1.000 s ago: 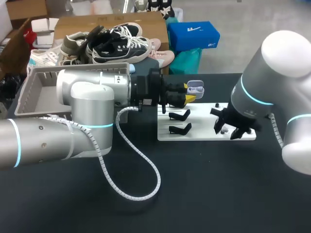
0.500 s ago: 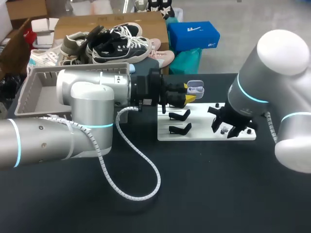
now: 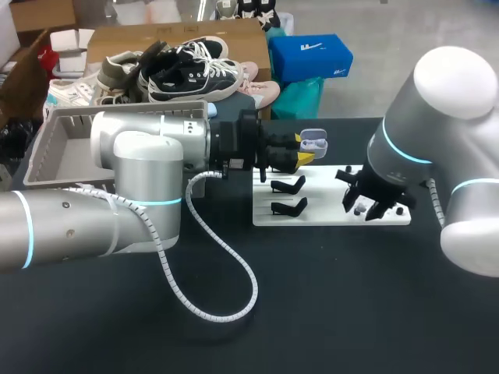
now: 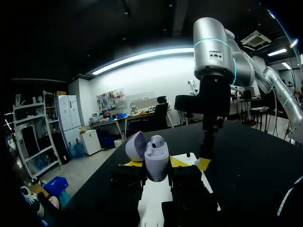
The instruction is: Pick up each earbud case from the left stands, insert the matching earbuds, close the lid, and place the case in the box.
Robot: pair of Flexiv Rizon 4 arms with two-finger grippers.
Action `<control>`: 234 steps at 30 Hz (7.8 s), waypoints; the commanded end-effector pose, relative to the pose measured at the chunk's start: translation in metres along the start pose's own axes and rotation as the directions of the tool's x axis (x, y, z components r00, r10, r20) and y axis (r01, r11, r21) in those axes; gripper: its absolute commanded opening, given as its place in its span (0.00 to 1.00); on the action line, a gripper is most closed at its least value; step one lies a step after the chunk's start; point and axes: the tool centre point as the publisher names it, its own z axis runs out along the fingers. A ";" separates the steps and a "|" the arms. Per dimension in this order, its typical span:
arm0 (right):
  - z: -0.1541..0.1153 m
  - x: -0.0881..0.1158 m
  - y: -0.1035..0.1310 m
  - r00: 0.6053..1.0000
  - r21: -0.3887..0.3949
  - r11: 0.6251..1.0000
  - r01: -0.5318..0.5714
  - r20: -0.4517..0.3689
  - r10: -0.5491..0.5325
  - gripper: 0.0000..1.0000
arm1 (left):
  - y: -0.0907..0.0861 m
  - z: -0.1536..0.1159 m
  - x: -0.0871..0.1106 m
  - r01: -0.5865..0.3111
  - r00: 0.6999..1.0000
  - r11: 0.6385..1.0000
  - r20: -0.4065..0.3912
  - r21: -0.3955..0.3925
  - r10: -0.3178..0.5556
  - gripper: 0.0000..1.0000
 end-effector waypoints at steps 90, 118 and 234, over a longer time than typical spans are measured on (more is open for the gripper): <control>-0.101 -0.054 0.125 0.592 -0.030 0.592 0.806 0.090 -0.801 0.00 | -0.001 0.000 0.000 -0.001 1.000 1.000 0.002 -0.003 0.001 0.00; -0.082 -0.058 0.122 0.585 -0.050 0.583 0.811 0.053 -0.810 0.00 | -0.001 0.000 0.000 -0.001 1.000 1.000 0.002 -0.003 0.001 0.00; -0.058 -0.096 0.109 0.748 -0.043 0.747 0.664 0.072 -0.660 0.27 | -0.001 0.000 0.000 -0.001 1.000 1.000 0.002 -0.003 0.001 0.00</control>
